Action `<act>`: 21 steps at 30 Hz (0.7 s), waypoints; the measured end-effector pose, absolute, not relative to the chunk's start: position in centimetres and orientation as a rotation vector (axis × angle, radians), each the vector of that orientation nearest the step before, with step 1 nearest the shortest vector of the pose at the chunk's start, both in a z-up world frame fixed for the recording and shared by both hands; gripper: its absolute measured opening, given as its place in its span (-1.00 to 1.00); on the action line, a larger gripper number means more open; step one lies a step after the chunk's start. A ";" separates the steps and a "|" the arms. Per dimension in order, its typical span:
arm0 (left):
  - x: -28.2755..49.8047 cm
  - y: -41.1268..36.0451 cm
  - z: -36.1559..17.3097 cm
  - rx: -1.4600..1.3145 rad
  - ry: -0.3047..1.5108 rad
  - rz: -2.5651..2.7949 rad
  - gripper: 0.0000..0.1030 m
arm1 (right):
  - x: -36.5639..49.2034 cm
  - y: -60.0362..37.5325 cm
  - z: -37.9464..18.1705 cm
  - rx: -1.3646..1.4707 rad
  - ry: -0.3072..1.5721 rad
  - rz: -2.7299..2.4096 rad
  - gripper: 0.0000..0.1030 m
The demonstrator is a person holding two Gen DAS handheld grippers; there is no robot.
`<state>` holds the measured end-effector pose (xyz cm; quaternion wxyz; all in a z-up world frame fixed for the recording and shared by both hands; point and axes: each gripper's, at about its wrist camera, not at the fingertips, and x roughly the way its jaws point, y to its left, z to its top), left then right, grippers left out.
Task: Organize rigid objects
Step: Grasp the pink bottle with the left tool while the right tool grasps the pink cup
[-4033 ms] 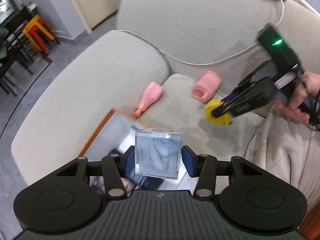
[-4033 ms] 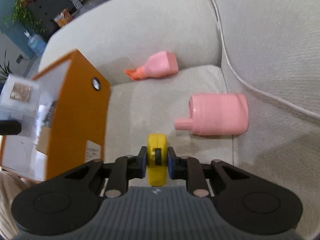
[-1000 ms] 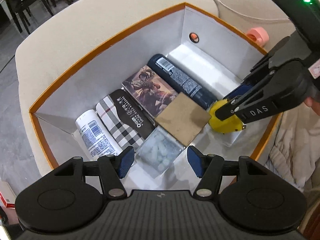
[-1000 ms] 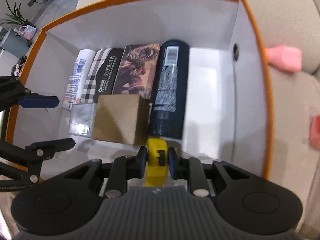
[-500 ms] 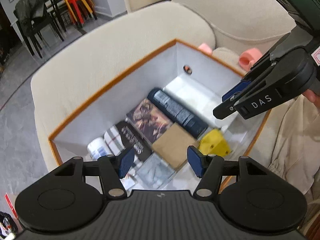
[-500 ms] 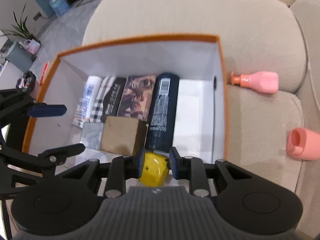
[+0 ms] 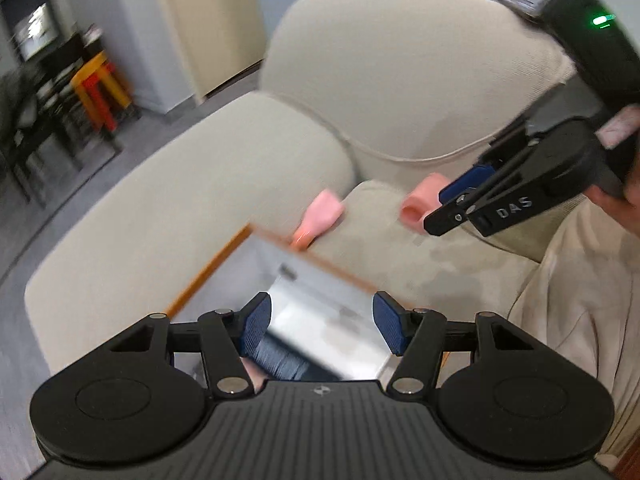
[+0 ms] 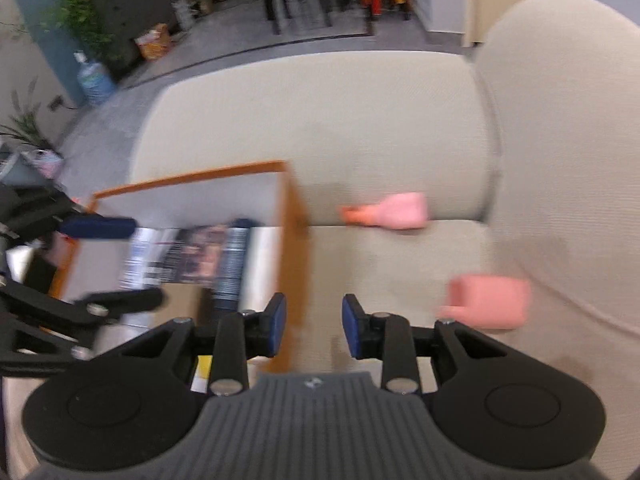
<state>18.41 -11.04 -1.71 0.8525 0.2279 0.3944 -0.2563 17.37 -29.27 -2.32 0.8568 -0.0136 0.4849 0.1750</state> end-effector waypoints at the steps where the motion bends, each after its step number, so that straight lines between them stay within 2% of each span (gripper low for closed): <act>1: 18.7 -11.9 -1.8 0.500 0.825 -0.556 0.35 | 17.7 -30.3 -2.7 -0.053 1.025 0.354 -0.41; 8: 21.8 -17.3 -4.0 0.643 0.852 -0.637 0.35 | 20.5 -34.4 -7.1 -0.263 1.096 0.347 -0.40; 10: 22.6 -18.3 -5.0 0.696 0.866 -0.664 0.35 | 21.3 -34.6 -8.0 -0.355 1.099 0.370 -0.31; 12: 23.6 -19.2 -6.0 0.744 0.877 -0.677 0.35 | 21.8 -34.4 -8.7 -0.457 1.086 0.401 -0.13; 15: 25.9 -20.0 -7.5 0.777 0.910 -0.664 0.35 | 22.7 -33.9 -9.8 -0.569 1.089 0.467 -0.09; 16: 26.5 -20.0 -7.7 0.773 0.920 -0.656 0.35 | 23.0 -33.9 -10.2 -0.592 1.095 0.473 0.00; 17: 27.2 -20.1 -8.0 0.766 0.926 -0.654 0.35 | 23.3 -33.9 -10.5 -0.601 1.096 0.472 0.18; 21: 29.6 -20.7 -9.8 0.848 0.952 -0.686 0.35 | 23.7 -34.0 -11.6 -0.610 1.089 0.526 0.21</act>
